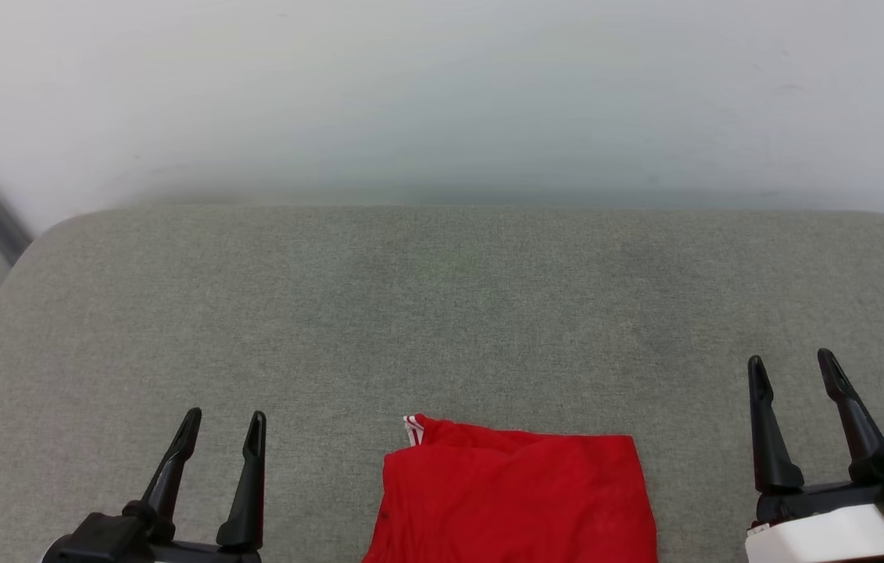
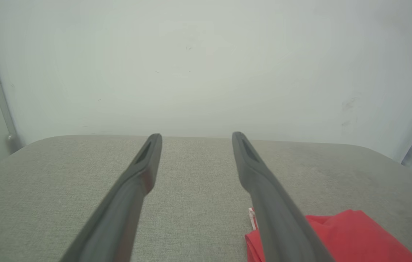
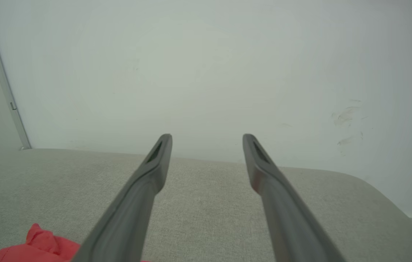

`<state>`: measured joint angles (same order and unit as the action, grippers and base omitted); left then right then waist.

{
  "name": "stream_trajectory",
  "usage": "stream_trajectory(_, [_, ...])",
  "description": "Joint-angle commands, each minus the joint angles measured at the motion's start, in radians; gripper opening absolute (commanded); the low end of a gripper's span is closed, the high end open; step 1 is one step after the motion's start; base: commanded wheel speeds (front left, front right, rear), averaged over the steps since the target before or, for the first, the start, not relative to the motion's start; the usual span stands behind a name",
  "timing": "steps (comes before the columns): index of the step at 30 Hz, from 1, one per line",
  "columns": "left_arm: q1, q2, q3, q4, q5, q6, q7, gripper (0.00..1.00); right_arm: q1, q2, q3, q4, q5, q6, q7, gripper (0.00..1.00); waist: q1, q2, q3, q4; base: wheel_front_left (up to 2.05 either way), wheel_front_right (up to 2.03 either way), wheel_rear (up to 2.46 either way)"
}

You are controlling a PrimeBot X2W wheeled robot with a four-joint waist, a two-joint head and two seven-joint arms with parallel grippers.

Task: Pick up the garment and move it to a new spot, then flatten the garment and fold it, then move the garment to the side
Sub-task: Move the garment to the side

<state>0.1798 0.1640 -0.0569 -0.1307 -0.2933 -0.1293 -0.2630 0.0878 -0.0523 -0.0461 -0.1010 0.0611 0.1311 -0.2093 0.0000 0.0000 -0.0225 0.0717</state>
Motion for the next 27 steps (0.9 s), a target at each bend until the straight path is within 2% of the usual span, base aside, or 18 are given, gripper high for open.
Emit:
stream_trajectory(1, [0.008,-0.002,0.002,0.0,0.002,-0.001,-0.002,1.0,0.006,0.004,0.001,-0.003,0.003,-0.001,0.003,1.0,0.0,0.0,-0.002,-0.001,0.0,0.0,0.0])
stream_trajectory(8, [0.013,-0.001,0.008,-0.003,-0.005,-0.001,-0.002,1.0,0.012,0.004,0.005,-0.001,0.02,-0.001,0.025,1.0,0.0,0.0,0.0,0.003,0.0,0.0,0.0])
stream_trajectory(11, [0.011,-0.003,0.005,-0.003,-0.006,-0.001,-0.002,1.0,0.016,0.004,0.023,0.004,0.017,-0.001,0.114,1.0,0.0,0.0,0.005,0.008,0.0,0.0,0.0])
stream_trajectory(13, [0.007,-0.005,0.007,-0.006,-0.007,-0.001,-0.002,1.0,0.003,0.002,0.042,-0.016,0.032,-0.001,0.205,1.0,0.0,0.0,0.017,0.011,0.0,0.0,0.0])
stream_trajectory(16, [-0.005,-0.009,0.003,-0.008,-0.015,-0.001,-0.002,1.0,-0.012,-0.038,0.082,-0.055,0.066,-0.001,0.378,1.0,0.0,0.0,0.034,0.016,0.0,0.0,0.0])
stream_trajectory(21, [-0.026,-0.011,-0.001,-0.014,-0.031,-0.001,-0.002,1.0,-0.029,-0.096,0.105,-0.124,0.13,-0.001,0.71,1.0,0.0,0.0,0.068,0.025,0.0,0.0,0.0])
stream_trajectory(22, [-0.026,-0.011,-0.001,-0.014,-0.031,-0.001,-0.002,1.0,-0.029,-0.096,0.105,-0.124,0.13,-0.001,0.71,1.0,0.0,0.0,0.068,0.025,0.0,0.0,0.0])
stream_trajectory(27, [-0.053,-0.011,-0.015,-0.014,-0.031,-0.001,-0.002,1.0,-0.033,-0.097,0.098,-0.179,0.196,0.0,1.048,1.0,0.0,0.0,0.105,0.044,0.0,0.0,0.0])
